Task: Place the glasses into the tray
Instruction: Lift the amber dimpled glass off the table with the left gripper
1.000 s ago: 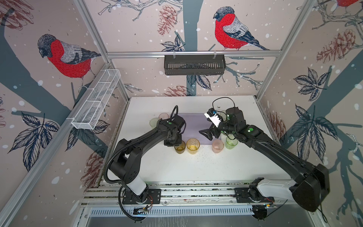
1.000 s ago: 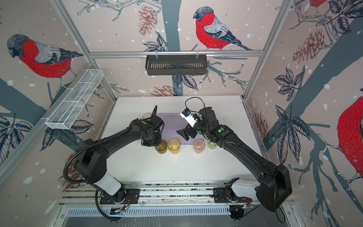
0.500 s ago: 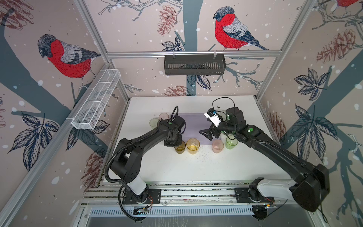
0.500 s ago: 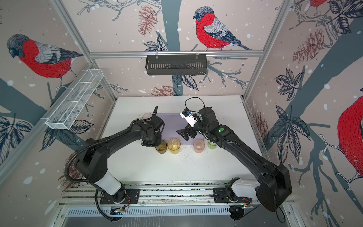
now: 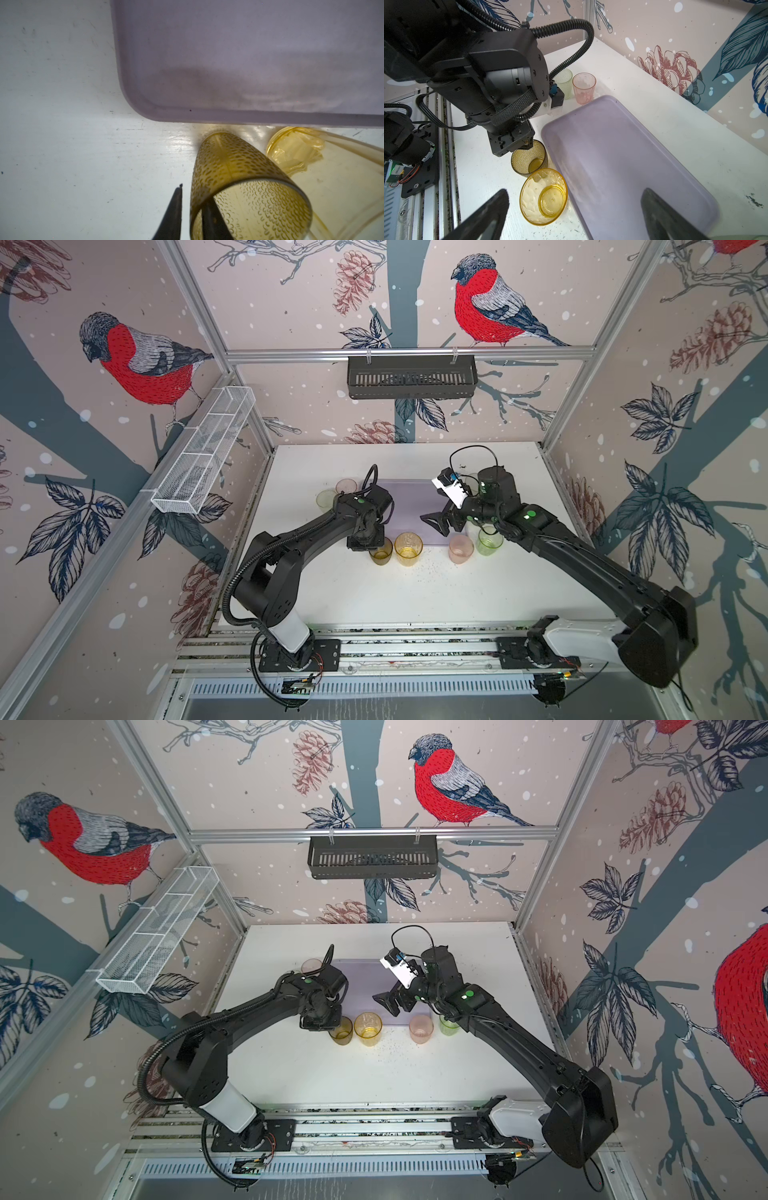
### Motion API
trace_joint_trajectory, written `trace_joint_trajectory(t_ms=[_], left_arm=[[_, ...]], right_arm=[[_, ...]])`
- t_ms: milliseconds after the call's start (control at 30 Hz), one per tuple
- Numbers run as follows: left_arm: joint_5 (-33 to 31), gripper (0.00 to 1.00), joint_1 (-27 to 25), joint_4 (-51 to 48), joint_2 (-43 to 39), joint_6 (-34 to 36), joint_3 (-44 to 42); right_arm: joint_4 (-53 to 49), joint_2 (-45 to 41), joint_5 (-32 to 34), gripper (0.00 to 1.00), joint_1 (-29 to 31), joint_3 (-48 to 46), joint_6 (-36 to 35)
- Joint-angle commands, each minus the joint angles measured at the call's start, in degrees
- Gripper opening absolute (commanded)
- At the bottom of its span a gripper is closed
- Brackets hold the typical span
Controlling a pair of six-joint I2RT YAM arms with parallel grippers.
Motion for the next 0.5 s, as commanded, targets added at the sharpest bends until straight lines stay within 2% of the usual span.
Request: trace_joint_trajectory(t_ms=[0,467], left_arm=[[-0.8,0.19,-0.3,-0.7,0.1,-0.4,-0.2],[-0.6,0.12,-0.5,-1.1,0.1,-0.3,-0.2]], right_arm=[[1.0,-0.2,0.4,0.99,0.2,-0.1,-0.6],[1.5,-2.4,0.9,0.99,0.2,-1.1,-0.8]])
